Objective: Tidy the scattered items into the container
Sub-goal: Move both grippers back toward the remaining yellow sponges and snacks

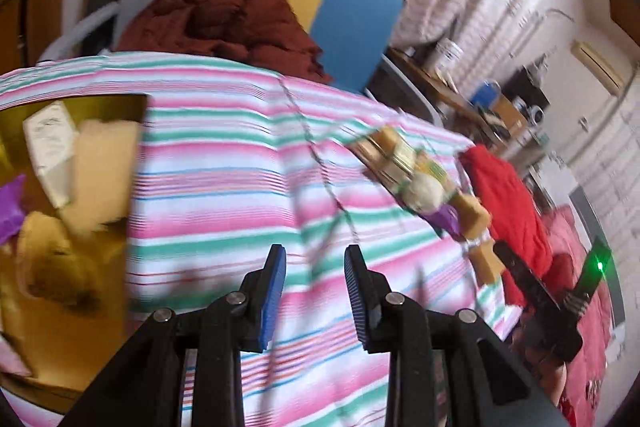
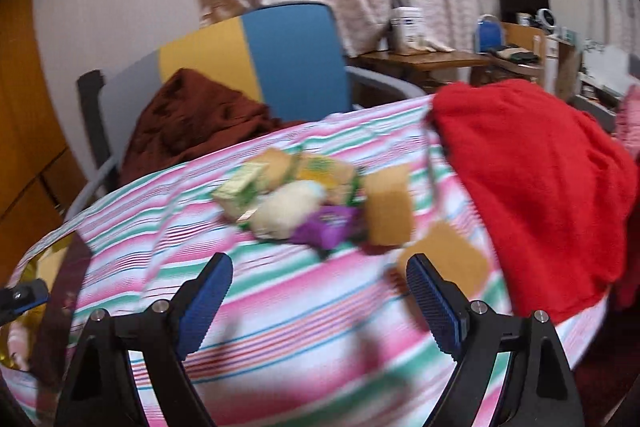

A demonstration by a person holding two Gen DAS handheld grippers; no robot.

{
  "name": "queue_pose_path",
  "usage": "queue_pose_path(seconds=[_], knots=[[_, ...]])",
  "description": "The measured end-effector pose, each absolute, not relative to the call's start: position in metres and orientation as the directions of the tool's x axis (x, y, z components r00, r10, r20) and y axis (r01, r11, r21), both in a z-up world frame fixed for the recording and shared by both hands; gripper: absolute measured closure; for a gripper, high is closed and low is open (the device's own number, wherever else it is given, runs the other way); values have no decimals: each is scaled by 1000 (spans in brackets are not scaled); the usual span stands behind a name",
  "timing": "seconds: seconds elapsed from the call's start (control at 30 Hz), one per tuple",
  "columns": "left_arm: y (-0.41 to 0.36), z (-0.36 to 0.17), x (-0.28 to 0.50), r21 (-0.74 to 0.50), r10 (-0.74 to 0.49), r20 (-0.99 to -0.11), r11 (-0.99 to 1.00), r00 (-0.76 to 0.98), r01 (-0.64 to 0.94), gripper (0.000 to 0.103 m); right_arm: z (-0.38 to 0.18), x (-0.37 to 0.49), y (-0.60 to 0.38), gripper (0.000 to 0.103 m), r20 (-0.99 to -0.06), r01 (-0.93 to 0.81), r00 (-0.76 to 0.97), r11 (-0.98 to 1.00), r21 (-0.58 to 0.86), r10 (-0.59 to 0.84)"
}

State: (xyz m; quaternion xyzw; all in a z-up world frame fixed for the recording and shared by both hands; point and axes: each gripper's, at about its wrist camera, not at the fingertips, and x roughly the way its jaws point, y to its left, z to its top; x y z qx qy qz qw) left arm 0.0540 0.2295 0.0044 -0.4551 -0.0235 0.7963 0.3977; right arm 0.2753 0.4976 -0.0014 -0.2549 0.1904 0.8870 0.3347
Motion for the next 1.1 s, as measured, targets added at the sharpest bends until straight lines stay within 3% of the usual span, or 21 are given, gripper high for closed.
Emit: queue_pose_path(seconds=[0.23, 0.67, 0.73, 0.87, 1.1], knots=[[276, -3, 79, -365, 656, -730, -612, -192, -702, 73, -8, 297, 535, 12, -581, -765, -551, -641, 65, 599], [338, -19, 91, -377, 633, -769, -558, -86, -739, 69, -41, 292, 564, 13, -643, -748, -529, -662, 45, 554], [346, -20, 92, -369, 627, -774, -554, -82, -746, 69, -45, 288, 564, 17, -649, -744, -527, -667, 40, 549], [366, -16, 94, -337, 621, -778, -536, -92, -774, 69, -53, 283, 565, 35, -668, -743, -515, -668, 34, 538], [408, -23, 92, -322, 615, -784, -519, -85, -792, 69, -58, 288, 566, 40, -660, -740, -525, -671, 41, 538]])
